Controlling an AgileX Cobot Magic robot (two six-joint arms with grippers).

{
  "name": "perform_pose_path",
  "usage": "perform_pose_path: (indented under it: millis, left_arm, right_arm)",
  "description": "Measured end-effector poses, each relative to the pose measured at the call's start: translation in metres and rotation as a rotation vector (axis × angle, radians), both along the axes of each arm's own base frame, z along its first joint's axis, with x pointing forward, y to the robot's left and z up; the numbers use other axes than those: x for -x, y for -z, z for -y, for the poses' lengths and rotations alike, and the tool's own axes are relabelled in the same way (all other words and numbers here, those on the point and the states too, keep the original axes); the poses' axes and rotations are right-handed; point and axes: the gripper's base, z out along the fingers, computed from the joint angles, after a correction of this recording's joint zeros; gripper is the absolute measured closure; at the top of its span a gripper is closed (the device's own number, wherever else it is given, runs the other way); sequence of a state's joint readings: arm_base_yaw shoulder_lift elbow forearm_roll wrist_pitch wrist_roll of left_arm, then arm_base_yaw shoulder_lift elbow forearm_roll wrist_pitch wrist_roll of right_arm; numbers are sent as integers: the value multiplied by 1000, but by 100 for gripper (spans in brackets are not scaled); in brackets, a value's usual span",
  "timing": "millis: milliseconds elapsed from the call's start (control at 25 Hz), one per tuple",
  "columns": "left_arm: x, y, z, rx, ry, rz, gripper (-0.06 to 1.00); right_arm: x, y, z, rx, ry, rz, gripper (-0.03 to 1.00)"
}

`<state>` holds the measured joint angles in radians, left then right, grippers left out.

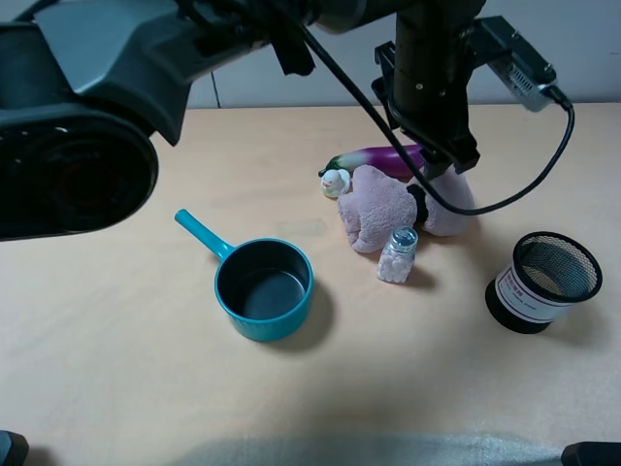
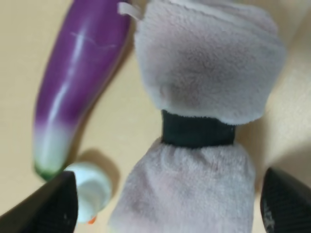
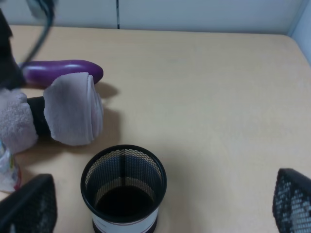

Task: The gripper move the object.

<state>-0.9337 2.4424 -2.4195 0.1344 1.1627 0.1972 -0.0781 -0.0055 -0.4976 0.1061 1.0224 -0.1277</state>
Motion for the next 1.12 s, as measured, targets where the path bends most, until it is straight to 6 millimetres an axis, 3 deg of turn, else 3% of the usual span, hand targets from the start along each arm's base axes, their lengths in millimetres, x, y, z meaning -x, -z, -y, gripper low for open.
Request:
perform_pose_path:
  millis: [680,1120]
  left_arm:
    - [22,-94,-19,231,-68,1,19]
    - [52,-186,-57,402,-50,96,19]
  right_arm:
    - [0,0,0,0,0,1,29]
    - [0,0,0,0,0,1,29]
